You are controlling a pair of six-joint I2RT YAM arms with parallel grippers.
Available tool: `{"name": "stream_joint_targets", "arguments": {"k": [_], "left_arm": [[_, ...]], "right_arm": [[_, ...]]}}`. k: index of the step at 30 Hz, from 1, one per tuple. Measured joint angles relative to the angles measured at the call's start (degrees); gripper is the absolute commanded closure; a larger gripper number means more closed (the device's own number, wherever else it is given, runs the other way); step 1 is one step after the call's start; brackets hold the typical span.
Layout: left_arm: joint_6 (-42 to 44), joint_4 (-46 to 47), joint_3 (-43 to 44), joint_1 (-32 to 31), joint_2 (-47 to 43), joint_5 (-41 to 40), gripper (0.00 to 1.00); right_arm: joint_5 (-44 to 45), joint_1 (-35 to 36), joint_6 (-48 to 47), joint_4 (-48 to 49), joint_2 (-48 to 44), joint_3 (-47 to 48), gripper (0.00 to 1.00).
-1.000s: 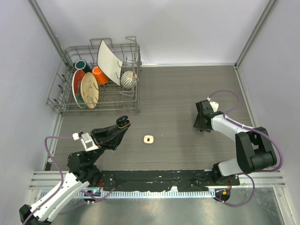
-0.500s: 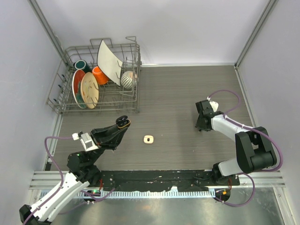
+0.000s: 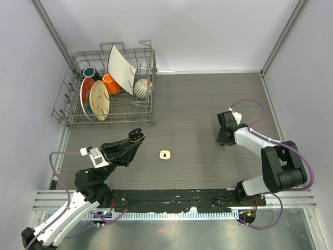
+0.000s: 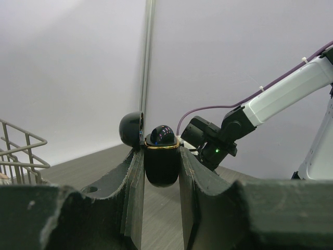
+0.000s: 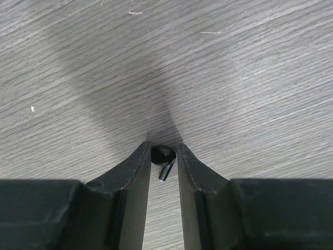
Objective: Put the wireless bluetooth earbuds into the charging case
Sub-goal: Pick up the earbud from the center of the board.
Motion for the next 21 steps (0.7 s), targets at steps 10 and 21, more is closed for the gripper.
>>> {"name": "stream_joint_targets", "arguments": {"k": [10, 21], "left_arm": [[-0.02, 0.0, 0.0, 0.0, 0.0, 0.0, 1.0], [-0.02, -0.02, 0.0, 0.0, 0.02, 0.0, 1.0]], "right_arm": [[-0.42, 0.0, -0.9, 0.15, 0.02, 0.02, 0.83], [-0.87, 0.83, -1.16, -1.73, -1.7, 0.0, 0.97]]}}
